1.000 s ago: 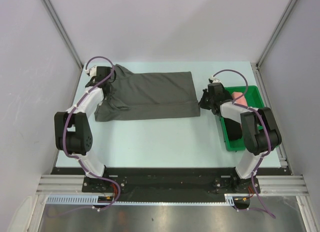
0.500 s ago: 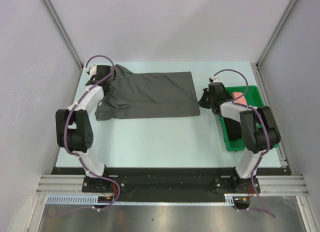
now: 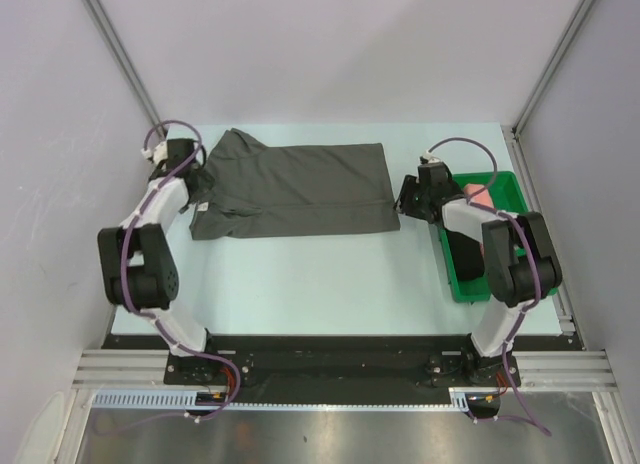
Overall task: Roll the t-shirts
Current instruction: Fold the T-shirt at the center of the board.
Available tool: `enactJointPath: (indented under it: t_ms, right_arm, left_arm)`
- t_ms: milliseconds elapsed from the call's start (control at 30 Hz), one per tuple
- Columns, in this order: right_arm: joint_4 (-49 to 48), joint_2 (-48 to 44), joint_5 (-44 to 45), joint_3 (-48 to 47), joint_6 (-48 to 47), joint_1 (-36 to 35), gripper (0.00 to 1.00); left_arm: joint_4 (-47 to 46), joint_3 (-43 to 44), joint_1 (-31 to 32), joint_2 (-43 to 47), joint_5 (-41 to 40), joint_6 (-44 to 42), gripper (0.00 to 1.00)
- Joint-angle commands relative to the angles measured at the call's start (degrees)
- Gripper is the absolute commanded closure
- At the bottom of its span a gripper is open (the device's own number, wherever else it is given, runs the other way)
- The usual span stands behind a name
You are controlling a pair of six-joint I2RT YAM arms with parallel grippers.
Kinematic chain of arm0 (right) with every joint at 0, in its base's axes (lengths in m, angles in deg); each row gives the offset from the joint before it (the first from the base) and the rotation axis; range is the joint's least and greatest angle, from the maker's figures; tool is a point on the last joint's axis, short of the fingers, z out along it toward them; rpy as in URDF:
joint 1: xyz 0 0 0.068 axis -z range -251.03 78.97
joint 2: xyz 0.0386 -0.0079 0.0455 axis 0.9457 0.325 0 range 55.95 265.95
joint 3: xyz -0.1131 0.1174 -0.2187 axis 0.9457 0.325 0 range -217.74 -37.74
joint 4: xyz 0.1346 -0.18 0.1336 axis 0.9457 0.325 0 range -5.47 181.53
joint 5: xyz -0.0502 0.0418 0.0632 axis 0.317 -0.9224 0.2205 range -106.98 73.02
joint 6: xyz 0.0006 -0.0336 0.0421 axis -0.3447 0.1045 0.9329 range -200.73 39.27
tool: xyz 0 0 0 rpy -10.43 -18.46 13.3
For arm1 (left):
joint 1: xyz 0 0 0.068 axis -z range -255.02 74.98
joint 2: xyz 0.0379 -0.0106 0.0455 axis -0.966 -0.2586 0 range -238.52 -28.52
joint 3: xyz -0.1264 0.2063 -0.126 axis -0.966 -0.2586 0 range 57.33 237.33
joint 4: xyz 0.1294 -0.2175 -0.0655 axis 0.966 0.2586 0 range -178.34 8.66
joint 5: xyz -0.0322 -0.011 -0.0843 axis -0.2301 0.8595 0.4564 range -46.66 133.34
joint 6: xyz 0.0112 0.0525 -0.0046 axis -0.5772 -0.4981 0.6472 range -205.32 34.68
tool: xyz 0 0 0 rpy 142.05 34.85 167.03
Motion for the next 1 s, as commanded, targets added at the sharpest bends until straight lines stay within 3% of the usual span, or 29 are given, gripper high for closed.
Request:
enactJointPath:
  t_ms: [0, 267, 600, 667, 767, 867, 967]
  right_arm:
    - [8.69, -8.39, 3.62, -0.68, 2.15, 0.95, 0.51]
    - [3.53, -12.63, -1.9, 10.3, 8.04, -0.19, 0.51]
    - [-3.16, -6.48, -0.25, 10.49, 12.26, -2.22, 0.53]
    - [-4.39, -5.51, -0.15, 10.49, 12.44, -2.13, 0.57]
    - [-5.35, -4.45, 1.51, 10.49, 12.27, -2.13, 0.8]
    - [-5.54, -4.45, 1.96, 10.31, 11.56, -2.04, 0.94]
    - [-5.27, -4.54, 3.35, 9.78, 11.04, -2.04, 0.97]
  left_arm:
    - [-0.38, -7.99, -4.32, 12.55, 5.35, 5.81, 0.27]
    - [-4.32, -22.31, -6.01, 19.87, 6.76, 11.8, 0.34]
    - [-10.22, -28.4, -6.54, 20.13, 8.88, 14.09, 0.3]
    - [-10.49, -29.01, -6.62, 20.4, 8.61, 14.0, 0.3]
    - [-10.75, -29.97, -6.62, 20.31, 7.91, 14.17, 0.32]
    - [-11.89, -30.77, -6.8, 19.87, 7.65, 14.26, 0.37]
    - [-12.59, -30.86, -6.8, 18.91, 7.3, 14.52, 0.38]
